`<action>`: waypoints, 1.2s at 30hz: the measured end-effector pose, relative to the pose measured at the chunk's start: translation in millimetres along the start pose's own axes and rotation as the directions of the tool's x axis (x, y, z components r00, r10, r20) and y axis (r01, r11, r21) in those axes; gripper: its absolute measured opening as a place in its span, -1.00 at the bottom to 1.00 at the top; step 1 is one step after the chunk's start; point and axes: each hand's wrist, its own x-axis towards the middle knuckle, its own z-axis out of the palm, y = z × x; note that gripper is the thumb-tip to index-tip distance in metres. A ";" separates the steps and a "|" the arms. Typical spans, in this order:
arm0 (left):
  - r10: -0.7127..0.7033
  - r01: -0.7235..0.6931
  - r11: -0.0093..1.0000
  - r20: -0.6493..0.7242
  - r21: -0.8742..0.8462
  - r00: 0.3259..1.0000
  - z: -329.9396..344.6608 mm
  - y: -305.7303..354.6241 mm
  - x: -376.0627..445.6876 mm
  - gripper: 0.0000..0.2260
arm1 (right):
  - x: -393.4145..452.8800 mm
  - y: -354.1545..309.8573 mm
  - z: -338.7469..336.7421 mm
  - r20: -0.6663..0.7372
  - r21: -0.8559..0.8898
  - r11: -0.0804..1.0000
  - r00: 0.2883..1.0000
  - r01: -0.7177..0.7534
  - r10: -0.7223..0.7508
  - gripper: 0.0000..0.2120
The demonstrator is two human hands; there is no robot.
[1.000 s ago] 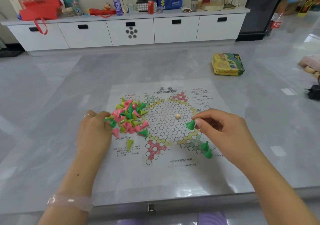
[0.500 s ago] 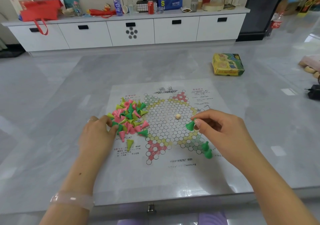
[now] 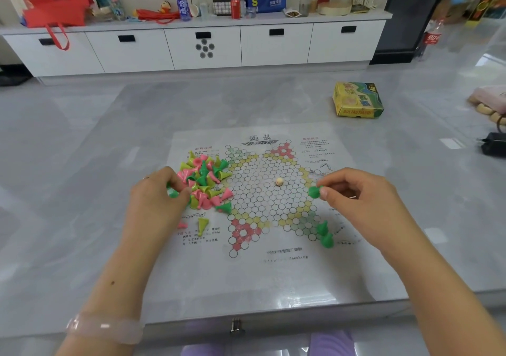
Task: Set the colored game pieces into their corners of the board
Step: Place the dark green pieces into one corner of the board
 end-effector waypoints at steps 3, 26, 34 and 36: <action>0.007 -0.007 1.000 0.004 0.018 1.000 3.1 -1.0 2.4 -0.81 | 2.1 5.2 1.6 0.030 -0.071 0.997 0.999 -0.035 0.037 -0.87; -0.173 0.128 0.951 0.142 0.283 0.975 8.7 -40.3 22.6 -0.63 | -3.2 -0.5 2.8 0.045 0.004 0.995 0.994 -0.103 0.103 -0.85; -0.134 0.126 0.961 0.018 0.248 0.991 11.7 -40.3 22.9 -0.78 | -2.8 0.0 2.2 0.038 0.006 0.995 0.995 -0.095 0.095 -0.86; -0.149 0.144 0.964 0.006 0.225 0.989 10.9 -40.6 22.0 -0.80 | -2.3 -0.8 1.6 0.033 0.010 0.995 0.995 -0.099 0.099 -0.86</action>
